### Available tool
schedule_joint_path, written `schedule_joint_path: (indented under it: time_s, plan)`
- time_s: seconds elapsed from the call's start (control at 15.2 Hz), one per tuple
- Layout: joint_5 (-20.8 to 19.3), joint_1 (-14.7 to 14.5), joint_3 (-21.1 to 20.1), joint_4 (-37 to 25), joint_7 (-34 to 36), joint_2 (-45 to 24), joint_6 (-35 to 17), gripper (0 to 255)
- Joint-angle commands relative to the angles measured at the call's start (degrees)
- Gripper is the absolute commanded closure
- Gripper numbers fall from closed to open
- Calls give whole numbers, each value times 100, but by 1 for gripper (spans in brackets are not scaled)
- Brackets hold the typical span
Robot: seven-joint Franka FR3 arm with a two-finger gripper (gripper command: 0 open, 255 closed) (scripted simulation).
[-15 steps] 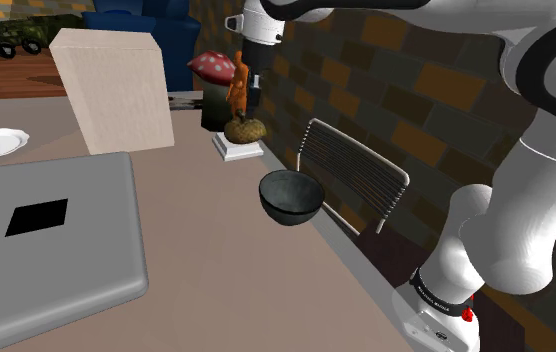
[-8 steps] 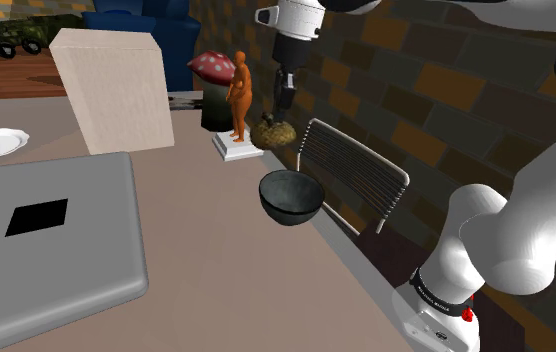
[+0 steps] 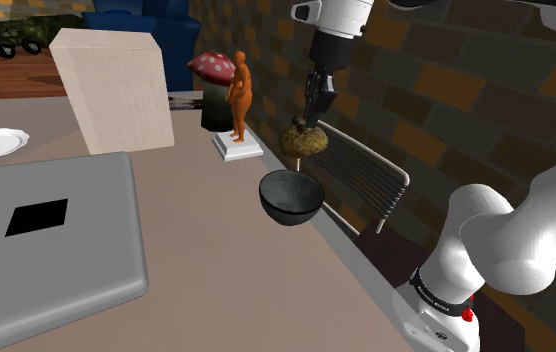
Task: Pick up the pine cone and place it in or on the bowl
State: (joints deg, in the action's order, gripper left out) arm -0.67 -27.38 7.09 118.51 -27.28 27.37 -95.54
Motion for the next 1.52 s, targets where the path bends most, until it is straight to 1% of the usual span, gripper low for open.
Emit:
schedule_joint_path:
  time_s: [0.0,0.92,1.39,1.45]
  plan:
    - [-5,0,-24,215,30,110,-107,255]
    - [-32,23,8,1378,5,212,-1168,255]
    - [-40,30,32,1890,-15,167,-1724,255]
    - [-40,30,32,1890,-14,168,-1724,255]
